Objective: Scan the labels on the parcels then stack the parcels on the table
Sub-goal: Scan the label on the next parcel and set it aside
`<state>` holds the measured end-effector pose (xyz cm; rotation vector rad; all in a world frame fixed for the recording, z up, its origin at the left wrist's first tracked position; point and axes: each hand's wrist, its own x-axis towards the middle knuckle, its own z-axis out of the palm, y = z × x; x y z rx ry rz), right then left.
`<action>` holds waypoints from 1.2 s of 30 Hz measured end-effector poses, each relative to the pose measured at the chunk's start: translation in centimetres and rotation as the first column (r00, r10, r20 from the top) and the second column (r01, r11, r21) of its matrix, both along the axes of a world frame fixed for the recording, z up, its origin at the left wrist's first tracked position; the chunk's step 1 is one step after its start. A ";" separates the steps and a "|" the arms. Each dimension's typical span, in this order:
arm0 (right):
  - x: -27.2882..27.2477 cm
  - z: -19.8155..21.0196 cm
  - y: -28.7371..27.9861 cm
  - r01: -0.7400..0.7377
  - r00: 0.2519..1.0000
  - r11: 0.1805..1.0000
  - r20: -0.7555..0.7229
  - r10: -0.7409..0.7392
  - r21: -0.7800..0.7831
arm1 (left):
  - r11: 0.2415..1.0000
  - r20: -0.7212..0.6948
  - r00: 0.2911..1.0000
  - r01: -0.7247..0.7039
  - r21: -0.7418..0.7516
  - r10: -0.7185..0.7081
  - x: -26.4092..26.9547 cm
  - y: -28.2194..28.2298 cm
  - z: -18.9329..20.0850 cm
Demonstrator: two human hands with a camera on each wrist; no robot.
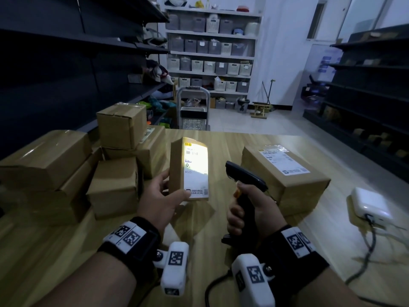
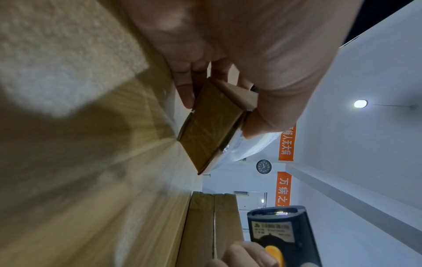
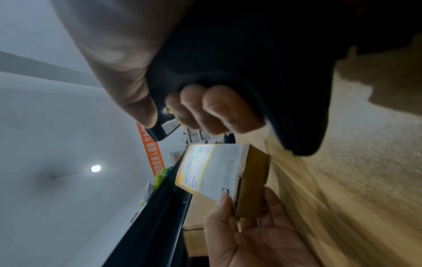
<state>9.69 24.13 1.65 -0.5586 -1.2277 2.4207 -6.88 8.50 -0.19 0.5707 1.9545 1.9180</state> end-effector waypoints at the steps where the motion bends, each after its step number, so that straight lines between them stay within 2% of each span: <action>1: 0.0 0.0 0.0 -0.003 1.000 1.000 0.005 0.003 0.003 | 1.000 0.003 1.000 0.001 -0.001 -0.001 0.0 0.0 0.0; 7: -0.2 -0.2 0.0 -0.024 1.000 1.000 -0.009 0.024 0.017 | 1.000 0.014 1.000 -0.010 0.023 0.010 -0.1 0.2 -0.1; 14: -0.4 -0.3 0.1 -0.011 1.000 0.999 -0.020 0.012 0.035 | 0.992 -0.014 0.996 -0.089 0.085 0.090 -0.2 0.1 0.1; 19: -0.3 -0.5 0.3 0.000 1.000 1.000 0.021 -0.001 0.007 | 0.995 -0.006 0.997 -0.070 0.074 0.071 0.2 -0.1 0.4; 36: -0.1 -0.3 0.1 -0.054 0.998 0.998 0.012 0.054 0.027 | 0.996 0.000 0.998 -0.061 0.066 0.061 0.4 -0.3 0.6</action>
